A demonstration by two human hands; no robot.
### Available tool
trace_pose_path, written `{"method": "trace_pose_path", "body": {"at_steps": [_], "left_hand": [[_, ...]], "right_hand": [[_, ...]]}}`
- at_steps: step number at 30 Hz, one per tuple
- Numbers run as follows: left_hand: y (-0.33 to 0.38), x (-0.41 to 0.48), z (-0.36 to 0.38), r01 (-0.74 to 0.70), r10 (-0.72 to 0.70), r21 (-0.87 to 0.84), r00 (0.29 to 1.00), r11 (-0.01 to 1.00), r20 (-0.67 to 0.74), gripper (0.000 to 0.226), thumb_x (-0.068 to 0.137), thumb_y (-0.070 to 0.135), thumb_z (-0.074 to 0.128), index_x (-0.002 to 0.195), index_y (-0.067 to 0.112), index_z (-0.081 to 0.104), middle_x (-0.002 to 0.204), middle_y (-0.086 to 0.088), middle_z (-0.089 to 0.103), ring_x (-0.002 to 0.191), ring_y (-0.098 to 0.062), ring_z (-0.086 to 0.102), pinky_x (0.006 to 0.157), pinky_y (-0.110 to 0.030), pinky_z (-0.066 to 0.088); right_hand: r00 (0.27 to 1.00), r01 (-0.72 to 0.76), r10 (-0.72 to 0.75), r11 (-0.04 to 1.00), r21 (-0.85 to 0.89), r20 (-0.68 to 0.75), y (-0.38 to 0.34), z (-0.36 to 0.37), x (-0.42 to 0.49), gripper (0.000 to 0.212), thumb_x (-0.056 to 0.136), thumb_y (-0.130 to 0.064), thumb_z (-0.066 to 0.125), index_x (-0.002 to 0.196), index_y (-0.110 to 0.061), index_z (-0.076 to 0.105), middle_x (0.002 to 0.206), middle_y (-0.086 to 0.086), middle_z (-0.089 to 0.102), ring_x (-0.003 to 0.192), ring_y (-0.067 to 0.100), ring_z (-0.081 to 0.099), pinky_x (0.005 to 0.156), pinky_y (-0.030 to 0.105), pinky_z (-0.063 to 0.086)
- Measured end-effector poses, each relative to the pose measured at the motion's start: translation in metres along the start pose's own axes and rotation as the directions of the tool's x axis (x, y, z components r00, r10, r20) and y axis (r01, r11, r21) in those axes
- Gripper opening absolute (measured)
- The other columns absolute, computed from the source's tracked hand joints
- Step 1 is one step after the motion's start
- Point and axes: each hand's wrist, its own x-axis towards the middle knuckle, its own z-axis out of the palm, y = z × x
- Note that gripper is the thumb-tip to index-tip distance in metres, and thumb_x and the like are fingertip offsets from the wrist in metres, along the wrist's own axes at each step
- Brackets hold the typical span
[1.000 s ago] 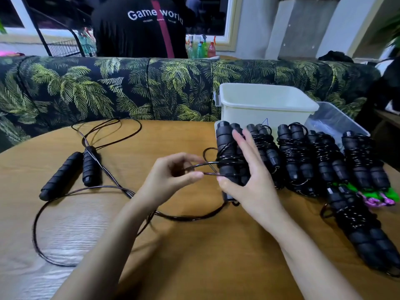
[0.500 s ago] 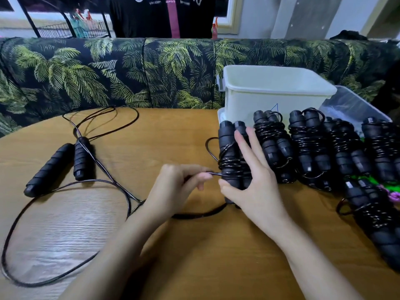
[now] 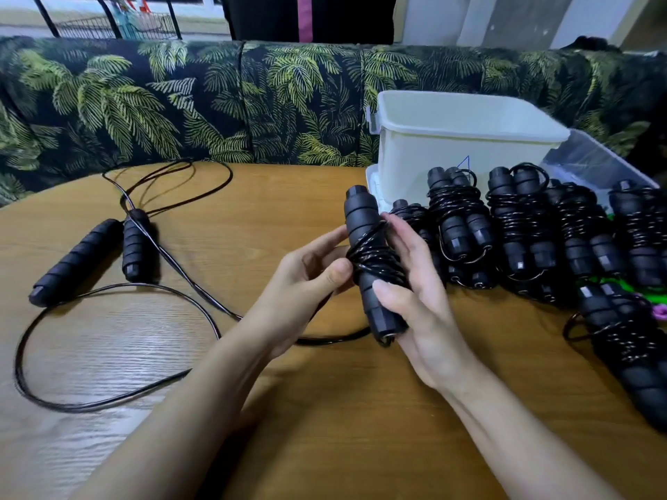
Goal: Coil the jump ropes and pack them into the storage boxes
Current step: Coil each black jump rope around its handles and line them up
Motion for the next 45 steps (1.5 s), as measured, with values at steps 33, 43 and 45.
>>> {"method": "trace_pose_path", "body": {"at_steps": [33,43,45], "left_hand": [[0.018,-0.002,-0.012,-0.045,0.091,0.205,0.971,0.978,-0.220,0.059,0.071,0.021,0.077,0.127,0.024,0.057,0.091,-0.001,0.077,0.089,-0.007,0.072,0.082,-0.018,0.052],[0.018,-0.003,-0.011,-0.039,0.093,0.205,0.961,0.978,-0.261,0.074,0.062,0.018,0.082,0.132,0.020,0.055,0.091,0.000,0.077,0.090,-0.009,0.072,0.081,-0.021,0.054],[0.021,-0.004,-0.014,-0.032,0.071,0.182,0.975,0.983,-0.210,0.077,0.066,0.015,0.079,0.138,0.016,0.050,0.094,-0.001,0.077,0.091,-0.008,0.071,0.082,-0.021,0.053]], "right_hand": [[0.968,-0.248,0.243,0.966,0.075,0.064,-0.001,-0.015,0.005,0.038,0.100,-0.017,0.050,0.137,-0.015,0.053,0.130,0.006,0.065,0.121,0.022,0.061,0.096,0.037,0.054],[0.997,0.029,-0.052,0.941,-0.336,-0.062,0.007,-0.010,0.004,0.052,0.101,0.000,0.049,0.140,-0.034,0.048,0.140,-0.014,0.052,0.135,0.002,0.043,0.117,0.031,0.031],[0.997,0.015,-0.037,0.956,-0.293,-0.067,0.007,-0.012,0.005,0.050,0.101,-0.003,0.049,0.140,-0.034,0.049,0.141,-0.014,0.052,0.136,0.003,0.043,0.118,0.037,0.031]]}}
